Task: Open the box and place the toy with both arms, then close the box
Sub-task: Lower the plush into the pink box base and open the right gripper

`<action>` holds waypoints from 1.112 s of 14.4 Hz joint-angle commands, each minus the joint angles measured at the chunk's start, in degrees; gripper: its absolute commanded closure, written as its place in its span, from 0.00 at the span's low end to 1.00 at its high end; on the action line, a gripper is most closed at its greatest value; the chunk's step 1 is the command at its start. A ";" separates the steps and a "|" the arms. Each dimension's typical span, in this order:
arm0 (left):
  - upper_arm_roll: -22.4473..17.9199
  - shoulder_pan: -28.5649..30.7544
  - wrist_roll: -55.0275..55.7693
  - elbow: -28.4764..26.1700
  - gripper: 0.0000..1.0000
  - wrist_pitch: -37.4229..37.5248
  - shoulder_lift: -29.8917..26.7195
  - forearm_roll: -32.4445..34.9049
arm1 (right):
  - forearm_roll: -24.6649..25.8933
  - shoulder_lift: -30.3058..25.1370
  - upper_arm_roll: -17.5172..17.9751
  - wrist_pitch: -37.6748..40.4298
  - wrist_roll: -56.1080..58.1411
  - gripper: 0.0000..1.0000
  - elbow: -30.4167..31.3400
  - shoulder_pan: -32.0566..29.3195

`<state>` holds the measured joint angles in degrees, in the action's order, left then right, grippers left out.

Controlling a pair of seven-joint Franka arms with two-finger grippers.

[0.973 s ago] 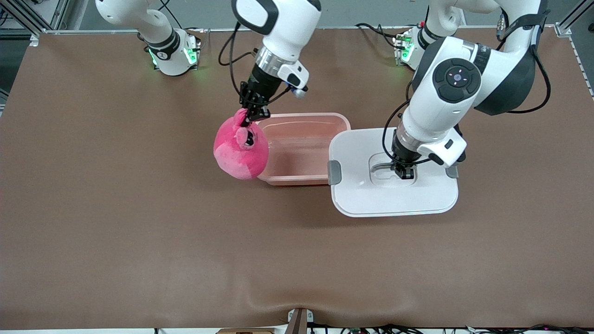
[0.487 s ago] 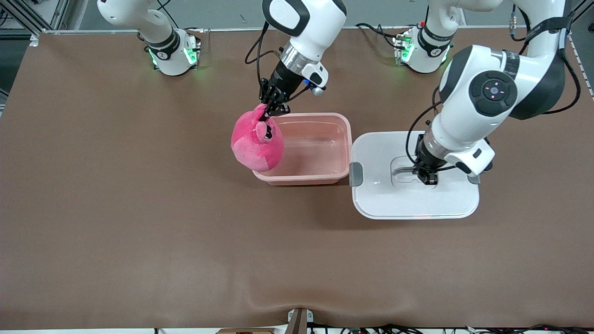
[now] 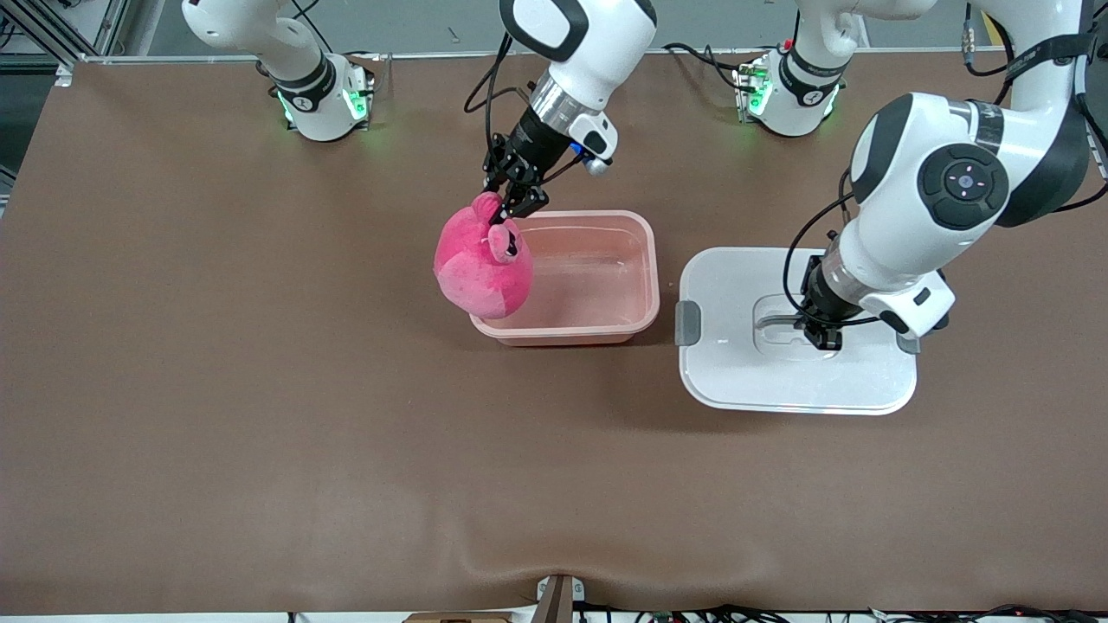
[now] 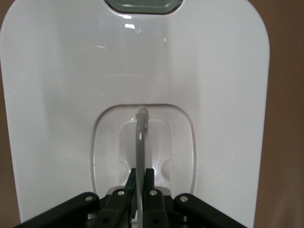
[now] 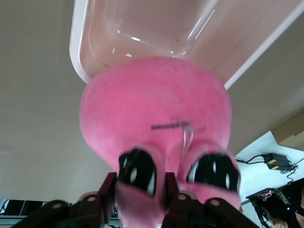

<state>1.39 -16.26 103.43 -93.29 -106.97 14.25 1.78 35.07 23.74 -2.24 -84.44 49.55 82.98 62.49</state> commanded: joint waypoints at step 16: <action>0.72 0.44 -1.12 -1.90 1.00 -0.87 -1.94 0.15 | -5.71 -0.01 -0.93 -0.63 -0.77 0.00 -4.85 -25.73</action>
<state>1.72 -15.93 103.13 -93.49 -107.11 14.22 1.78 30.16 24.19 -4.25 -83.39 49.50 76.82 40.84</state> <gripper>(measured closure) 0.930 0.000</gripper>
